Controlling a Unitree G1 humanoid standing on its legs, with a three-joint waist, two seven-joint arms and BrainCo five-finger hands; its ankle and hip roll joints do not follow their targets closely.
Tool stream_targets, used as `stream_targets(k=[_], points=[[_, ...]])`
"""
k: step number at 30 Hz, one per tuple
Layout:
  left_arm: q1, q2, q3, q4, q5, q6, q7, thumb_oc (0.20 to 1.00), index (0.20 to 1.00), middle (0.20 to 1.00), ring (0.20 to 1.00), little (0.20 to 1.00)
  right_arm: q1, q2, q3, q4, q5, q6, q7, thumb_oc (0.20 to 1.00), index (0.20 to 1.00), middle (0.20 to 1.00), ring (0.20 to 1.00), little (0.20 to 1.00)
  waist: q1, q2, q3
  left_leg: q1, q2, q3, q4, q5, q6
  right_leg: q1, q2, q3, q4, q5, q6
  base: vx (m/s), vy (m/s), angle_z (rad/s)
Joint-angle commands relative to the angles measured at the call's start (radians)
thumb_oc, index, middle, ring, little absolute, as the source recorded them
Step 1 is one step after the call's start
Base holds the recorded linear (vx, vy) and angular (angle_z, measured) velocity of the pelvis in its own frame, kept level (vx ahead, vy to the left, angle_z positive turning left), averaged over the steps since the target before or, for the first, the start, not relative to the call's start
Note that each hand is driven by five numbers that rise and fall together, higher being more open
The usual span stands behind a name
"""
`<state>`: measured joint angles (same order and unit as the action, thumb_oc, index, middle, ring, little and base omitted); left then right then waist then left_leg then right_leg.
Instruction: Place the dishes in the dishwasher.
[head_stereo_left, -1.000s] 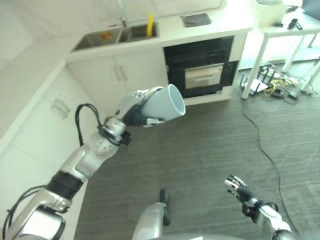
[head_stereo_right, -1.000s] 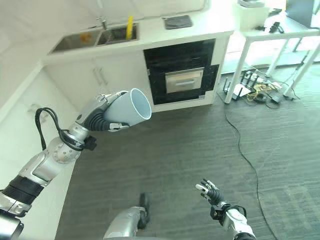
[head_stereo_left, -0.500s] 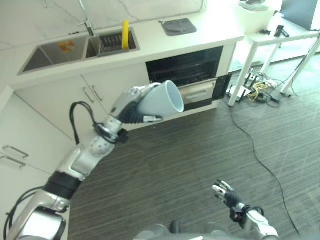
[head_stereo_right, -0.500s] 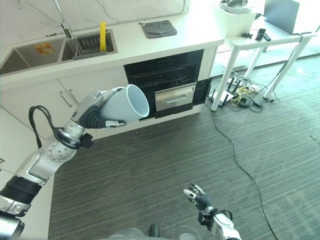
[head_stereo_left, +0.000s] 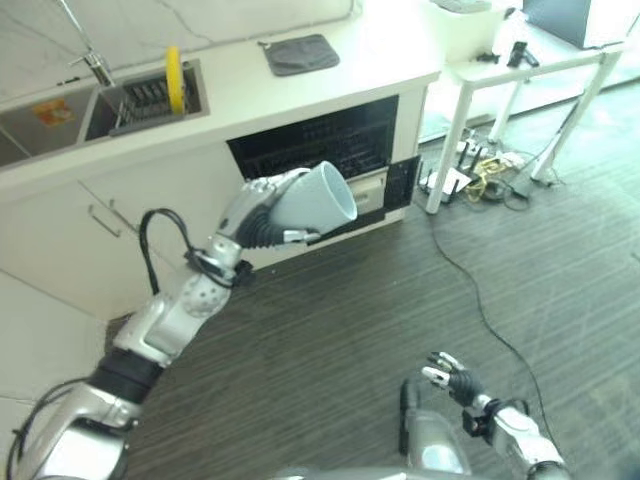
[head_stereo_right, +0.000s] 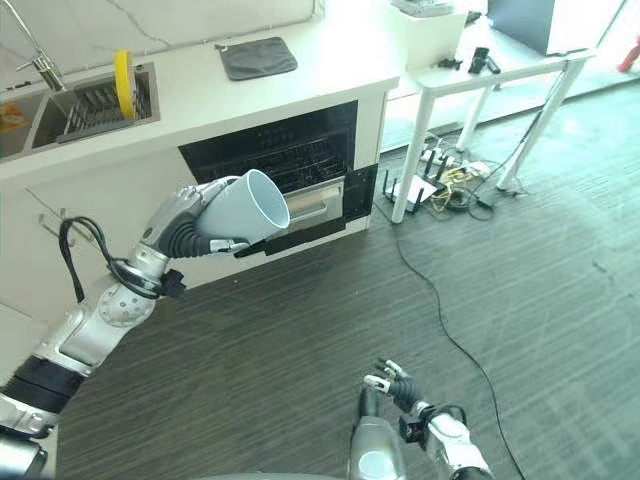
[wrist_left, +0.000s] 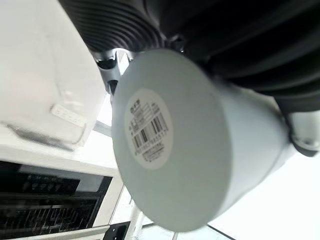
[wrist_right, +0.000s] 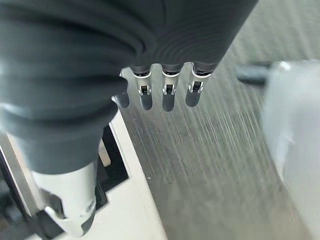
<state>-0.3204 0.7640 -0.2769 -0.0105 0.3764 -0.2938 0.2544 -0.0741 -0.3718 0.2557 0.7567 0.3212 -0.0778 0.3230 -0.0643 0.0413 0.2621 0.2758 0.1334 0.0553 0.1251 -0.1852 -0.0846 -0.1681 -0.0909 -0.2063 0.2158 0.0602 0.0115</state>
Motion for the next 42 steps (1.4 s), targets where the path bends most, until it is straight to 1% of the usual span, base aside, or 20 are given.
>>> stream_targets(k=[1, 3, 5, 8, 10, 13, 14, 17, 21, 27, 31, 33, 34, 36, 37, 38, 39, 40, 41, 42], points=[[-0.024, -0.006, 0.084, -0.079, 0.012, -0.009, 0.091, 0.200, 0.200, 0.200, 0.200, 0.200, -0.023, -0.038, 0.060, -0.036, -0.062, -0.034, -0.003, 1.000, 1.000, 1.000, 1.000, 1.000, 0.009, -0.034, -0.022, -0.169, -0.082, 0.043, 0.310, 0.049, 0.058, 0.123, -0.019, 0.030, 0.013, -0.141, 0.055, 0.37, -0.583, 0.34], [-0.017, -0.025, 0.082, -0.081, 0.025, -0.030, 0.088, 0.200, 0.200, 0.200, 0.200, 0.200, -0.017, -0.046, 0.062, -0.034, -0.059, -0.046, -0.017, 1.000, 1.000, 1.000, 1.000, 1.000, 0.011, -0.035, -0.013, -0.271, -0.064, 0.072, 0.456, 0.098, 0.044, 0.156, -0.007, 0.013, 0.004, -0.159, 0.023, 0.22, -0.371, 0.31], [-0.017, -0.051, 0.075, -0.073, 0.038, -0.036, 0.088, 0.200, 0.200, 0.200, 0.200, 0.200, -0.010, -0.047, 0.057, -0.010, -0.072, -0.063, -0.021, 1.000, 1.000, 1.000, 1.000, 1.000, 0.023, -0.025, -0.006, -0.340, -0.086, 0.091, 0.461, 0.095, 0.050, 0.194, 0.000, -0.017, -0.013, -0.168, 0.014, 0.25, -0.135, 0.46], [-0.012, -0.074, 0.068, -0.065, 0.031, -0.029, 0.102, 0.200, 0.200, 0.200, 0.200, 0.200, -0.018, -0.030, 0.048, 0.051, -0.080, -0.085, -0.030, 1.000, 1.000, 1.000, 1.000, 1.000, 0.036, -0.008, -0.007, -0.325, -0.072, 0.132, 0.265, 0.133, 0.039, 0.240, 0.016, -0.041, -0.040, -0.194, 0.013, 0.29, 0.059, 0.07], [-0.015, -0.087, 0.069, -0.070, 0.020, -0.028, 0.100, 0.200, 0.200, 0.200, 0.200, 0.200, -0.012, -0.023, 0.045, 0.078, -0.089, -0.098, -0.037, 1.000, 1.000, 1.000, 1.000, 1.000, 0.049, 0.009, -0.010, -0.331, -0.038, 0.123, 0.064, 0.212, 0.008, 0.278, 0.024, -0.049, -0.051, -0.220, 0.021, 0.35, 0.173, -0.02], [-0.015, -0.092, 0.082, -0.073, 0.000, -0.039, 0.069, 0.200, 0.200, 0.200, 0.200, 0.200, 0.011, -0.019, 0.035, 0.082, -0.084, -0.104, -0.051, 1.000, 1.000, 1.000, 1.000, 1.000, 0.057, 0.018, -0.021, -0.341, 0.014, 0.151, -0.062, 0.276, -0.020, 0.312, 0.018, -0.077, -0.056, -0.245, 0.031, 0.32, 0.162, 0.39], [-0.012, -0.095, 0.086, -0.075, -0.003, -0.052, 0.053, 0.200, 0.200, 0.200, 0.200, 0.200, 0.026, -0.018, 0.025, 0.080, -0.070, -0.107, -0.058, 1.000, 1.000, 1.000, 1.000, 1.000, 0.056, 0.011, -0.029, -0.335, 0.025, 0.158, -0.073, 0.272, -0.032, 0.328, 0.007, -0.084, -0.049, -0.267, 0.038, 0.34, 0.225, 0.27], [-0.014, -0.100, 0.090, -0.081, -0.005, -0.066, 0.026, 0.200, 0.200, 0.200, 0.200, 0.200, 0.049, -0.016, 0.010, 0.068, -0.046, -0.102, -0.075, 1.000, 1.000, 1.000, 1.000, 1.000, 0.053, 0.001, -0.042, -0.312, 0.015, 0.176, -0.074, 0.249, -0.022, 0.336, -0.015, -0.104, -0.033, -0.278, 0.047, 0.24, 0.241, 0.23], [-0.031, -0.100, 0.075, -0.070, 0.025, -0.080, 0.013, 0.200, 0.200, 0.200, 0.200, 0.200, 0.071, 0.010, -0.019, 0.064, -0.012, -0.101, -0.077, 1.000, 1.000, 1.000, 1.000, 1.000, 0.058, -0.001, -0.048, -0.284, -0.044, 0.157, -0.047, 0.197, 0.026, 0.312, -0.055, -0.119, 0.018, -0.259, 0.061, 0.26, 0.319, 0.23], [-0.047, -0.081, 0.056, -0.061, 0.045, -0.095, 0.009, 0.200, 0.200, 0.200, 0.200, 0.200, 0.073, 0.050, -0.026, 0.056, -0.029, -0.089, -0.087, 1.000, 1.000, 1.000, 1.000, 1.000, 0.059, -0.004, -0.049, -0.233, -0.125, 0.147, -0.067, 0.133, 0.113, 0.249, -0.111, -0.073, 0.155, -0.179, 0.124, 0.21, 0.268, 0.32], [-0.083, -0.086, 0.029, -0.068, 0.038, -0.073, -0.028, 0.200, 0.200, 0.200, 0.200, 0.200, 0.081, 0.060, -0.031, 0.044, -0.021, -0.080, -0.090, 1.000, 1.000, 1.000, 1.000, 1.000, 0.046, -0.005, -0.049, -0.207, -0.161, 0.145, -0.080, 0.108, 0.158, 0.198, -0.124, -0.037, 0.327, -0.116, 0.133, 0.16, 0.248, 0.17], [-0.098, -0.085, 0.019, -0.067, 0.036, -0.057, -0.039, 0.200, 0.200, 0.200, 0.200, 0.200, 0.085, 0.061, -0.027, 0.037, -0.036, -0.079, -0.081, 1.000, 1.000, 1.000, 1.000, 1.000, 0.045, -0.005, -0.043, -0.198, -0.168, 0.150, -0.077, 0.093, 0.174, 0.162, -0.134, -0.049, 0.437, -0.091, 0.135, 0.12, 0.123, 0.13], [-0.104, -0.083, 0.012, -0.064, 0.034, -0.045, -0.034, 0.200, 0.200, 0.200, 0.200, 0.200, 0.083, 0.061, -0.016, 0.035, -0.036, -0.079, -0.076, 1.000, 1.000, 1.000, 1.000, 1.000, 0.046, -0.004, -0.036, -0.184, -0.161, 0.159, -0.080, 0.086, 0.177, 0.128, -0.157, -0.062, 0.473, -0.078, 0.131, 0.13, -0.028, -0.04], [-0.107, -0.079, 0.009, -0.066, 0.042, -0.038, -0.021, 0.200, 0.200, 0.200, 0.200, 0.200, 0.077, 0.055, -0.007, 0.019, -0.024, -0.059, -0.069, 1.000, 1.000, 1.000, 1.000, 1.000, 0.035, -0.016, -0.025, -0.172, -0.149, 0.150, -0.076, 0.078, 0.159, 0.117, -0.141, -0.051, 0.279, -0.094, 0.127, 0.11, -0.254, -0.15], [-0.120, -0.068, 0.001, -0.072, 0.040, -0.019, -0.013, 0.200, 0.200, 0.200, 0.200, 0.200, 0.065, 0.051, -0.002, 0.023, -0.027, -0.043, -0.055, 1.000, 1.000, 1.000, 1.000, 1.000, 0.028, -0.030, -0.021, -0.163, -0.146, 0.149, -0.069, 0.056, 0.149, 0.094, -0.168, -0.036, 0.153, -0.028, 0.148, 0.09, -0.350, -0.06], [-0.128, -0.058, -0.001, -0.072, 0.034, -0.011, -0.004, 0.200, 0.200, 0.200, 0.200, 0.200, 0.058, 0.049, -0.002, 0.034, -0.042, -0.034, -0.041, 1.000, 1.000, 1.000, 1.000, 1.000, 0.021, -0.036, -0.017, -0.153, -0.138, 0.149, -0.066, 0.037, 0.145, 0.076, -0.188, -0.017, 0.105, 0.017, 0.169, 0.11, -0.355, 0.03], [-0.141, -0.045, -0.009, -0.063, 0.019, -0.006, 0.005, 0.200, 0.200, 0.200, 0.200, 0.200, 0.055, 0.047, -0.006, 0.051, -0.063, -0.024, -0.025, 1.000, 1.000, 1.000, 1.000, 1.000, 0.014, -0.037, -0.014, -0.148, -0.123, 0.147, -0.063, 0.030, 0.136, 0.066, -0.196, 0.014, 0.086, 0.020, 0.183, 0.09, -0.269, 0.27], [-0.145, -0.039, -0.009, -0.059, 0.012, -0.005, 0.008, 0.200, 0.200, 0.200, 0.200, 0.200, 0.052, 0.046, -0.007, 0.054, -0.072, -0.017, -0.018, 1.000, 1.000, 1.000, 1.000, 1.000, 0.014, -0.035, -0.014, -0.150, -0.111, 0.148, -0.066, 0.041, 0.128, 0.079, -0.187, 0.018, 0.069, -0.009, 0.181, 0.08, -0.371, 0.45], [-0.151, -0.032, -0.010, -0.063, -0.006, 0.008, 0.006, 0.200, 0.200, 0.200, 0.200, 0.200, 0.055, 0.039, -0.010, 0.072, -0.117, 0.002, 0.011, 1.000, 1.000, 1.000, 1.000, 1.000, 0.021, -0.040, -0.021, -0.171, -0.077, 0.154, -0.065, 0.072, 0.102, 0.129, -0.164, -0.004, 0.016, -0.076, 0.184, 0.04, -0.261, 0.70], [-0.151, -0.032, -0.010, -0.063, -0.006, 0.008, 0.006, 0.200, 0.200, 0.200, 0.200, 0.200, 0.055, 0.039, -0.010, 0.072, -0.117, 0.002, 0.011, 1.000, 1.000, 1.000, 1.000, 1.000, 0.021, -0.040, -0.021, -0.171, -0.077, 0.154, -0.065, 0.072, 0.102, 0.129, -0.164, -0.004, 0.016, -0.076, 0.184, -0.02, -0.515, 0.59]])
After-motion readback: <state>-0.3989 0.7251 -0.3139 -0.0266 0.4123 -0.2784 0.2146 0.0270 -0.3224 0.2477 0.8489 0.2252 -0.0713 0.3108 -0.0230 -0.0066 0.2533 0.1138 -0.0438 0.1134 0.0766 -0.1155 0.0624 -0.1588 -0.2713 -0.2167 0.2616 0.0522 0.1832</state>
